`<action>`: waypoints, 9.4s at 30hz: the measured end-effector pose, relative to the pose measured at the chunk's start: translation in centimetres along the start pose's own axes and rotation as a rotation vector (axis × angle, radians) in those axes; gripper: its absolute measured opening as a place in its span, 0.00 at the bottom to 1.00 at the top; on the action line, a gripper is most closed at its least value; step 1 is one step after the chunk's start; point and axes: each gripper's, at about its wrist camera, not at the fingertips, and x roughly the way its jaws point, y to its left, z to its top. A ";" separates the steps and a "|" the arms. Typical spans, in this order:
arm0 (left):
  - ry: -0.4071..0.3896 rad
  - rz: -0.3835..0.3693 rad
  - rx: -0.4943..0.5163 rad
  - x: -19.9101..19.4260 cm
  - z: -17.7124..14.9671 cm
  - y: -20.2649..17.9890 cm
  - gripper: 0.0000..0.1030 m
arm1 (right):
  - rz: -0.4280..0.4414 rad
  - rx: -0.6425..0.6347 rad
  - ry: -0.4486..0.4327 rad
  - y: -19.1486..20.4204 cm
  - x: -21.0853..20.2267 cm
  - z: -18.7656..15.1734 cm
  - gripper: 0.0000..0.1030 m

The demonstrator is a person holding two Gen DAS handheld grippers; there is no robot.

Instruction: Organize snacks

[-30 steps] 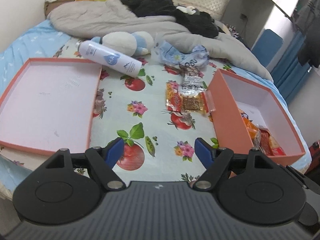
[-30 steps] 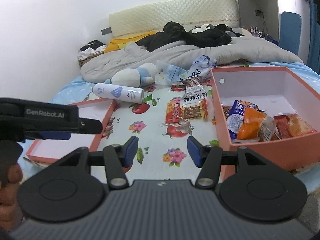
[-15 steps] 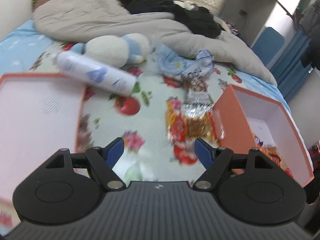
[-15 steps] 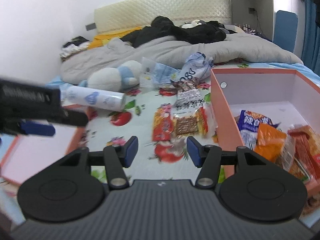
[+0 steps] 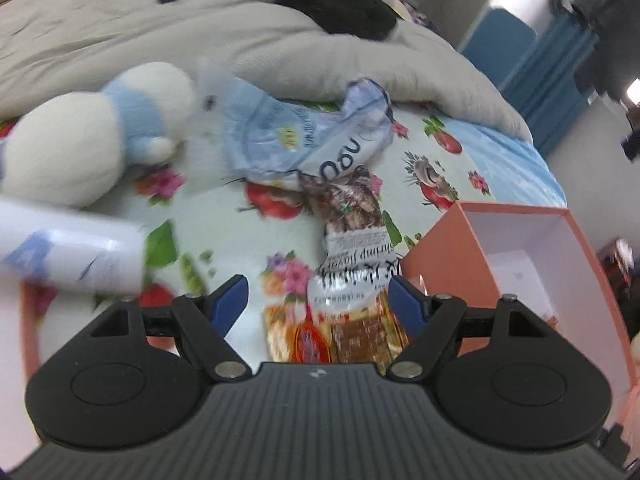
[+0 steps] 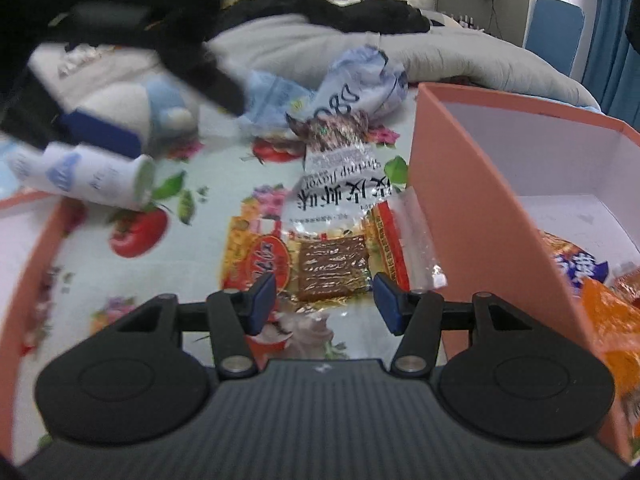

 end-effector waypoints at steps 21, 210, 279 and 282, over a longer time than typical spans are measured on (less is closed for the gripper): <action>0.187 -0.147 0.039 13.6 2.2 0.3 0.21 | -0.033 -0.030 0.072 0.3 4.2 1.5 0.50; 0.054 0.116 -0.233 -9.2 -20.4 5.1 0.02 | 0.230 0.065 0.179 -2.5 -10.2 -7.8 0.17; 0.135 0.121 0.069 -10.4 -16.7 -3.9 0.77 | 0.255 0.038 -0.098 -12.3 -23.8 2.7 0.04; 0.183 0.145 0.070 -8.3 -17.8 -3.4 0.79 | 0.257 0.055 -0.092 -12.6 -23.8 2.5 0.04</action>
